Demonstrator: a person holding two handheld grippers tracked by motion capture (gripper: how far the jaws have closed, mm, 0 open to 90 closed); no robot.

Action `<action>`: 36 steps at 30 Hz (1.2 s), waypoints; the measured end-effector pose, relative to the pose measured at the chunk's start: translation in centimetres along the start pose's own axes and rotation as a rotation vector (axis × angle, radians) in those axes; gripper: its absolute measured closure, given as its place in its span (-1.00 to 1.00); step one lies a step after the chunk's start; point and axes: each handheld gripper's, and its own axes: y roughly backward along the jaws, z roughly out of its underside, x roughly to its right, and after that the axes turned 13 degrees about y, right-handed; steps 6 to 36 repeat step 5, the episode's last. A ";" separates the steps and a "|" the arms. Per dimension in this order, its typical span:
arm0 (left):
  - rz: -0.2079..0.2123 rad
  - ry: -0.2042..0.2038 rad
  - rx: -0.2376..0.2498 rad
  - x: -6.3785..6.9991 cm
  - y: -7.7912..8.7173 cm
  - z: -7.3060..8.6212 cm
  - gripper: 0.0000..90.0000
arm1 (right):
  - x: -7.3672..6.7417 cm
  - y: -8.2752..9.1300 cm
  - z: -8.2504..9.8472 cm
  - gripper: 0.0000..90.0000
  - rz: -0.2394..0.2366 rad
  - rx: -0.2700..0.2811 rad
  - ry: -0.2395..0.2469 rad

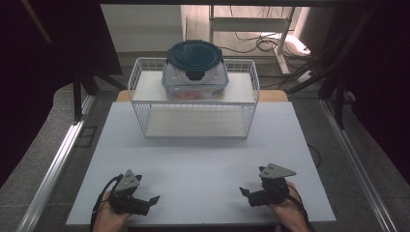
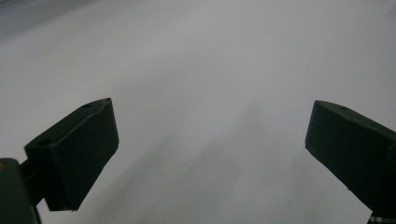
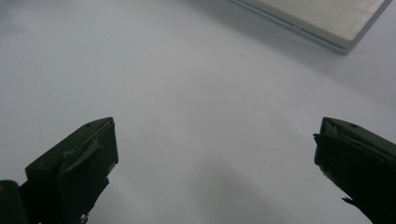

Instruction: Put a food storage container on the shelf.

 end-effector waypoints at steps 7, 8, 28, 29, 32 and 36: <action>-0.004 0.014 -0.002 -0.3 0.0 0.0 -0.94 | 0.0 -0.5 0.3 -1.00 -0.008 -0.032 -0.001; -0.004 0.014 -0.002 -0.3 0.0 0.0 -0.94 | 0.0 -0.5 0.3 -1.00 -0.008 -0.032 -0.001; -0.004 0.014 -0.002 -0.3 0.0 0.0 -0.94 | 0.0 -0.5 0.3 -1.00 -0.008 -0.032 -0.001; -0.004 0.014 -0.002 -0.3 0.0 0.0 -0.94 | 0.0 -0.5 0.3 -1.00 -0.008 -0.032 -0.001; -0.004 0.014 -0.002 -0.3 0.0 0.0 -0.94 | 0.0 -0.5 0.3 -1.00 -0.008 -0.032 -0.001; -0.004 0.014 -0.002 -0.3 0.0 0.0 -0.94 | 0.0 -0.5 0.3 -1.00 -0.008 -0.032 -0.001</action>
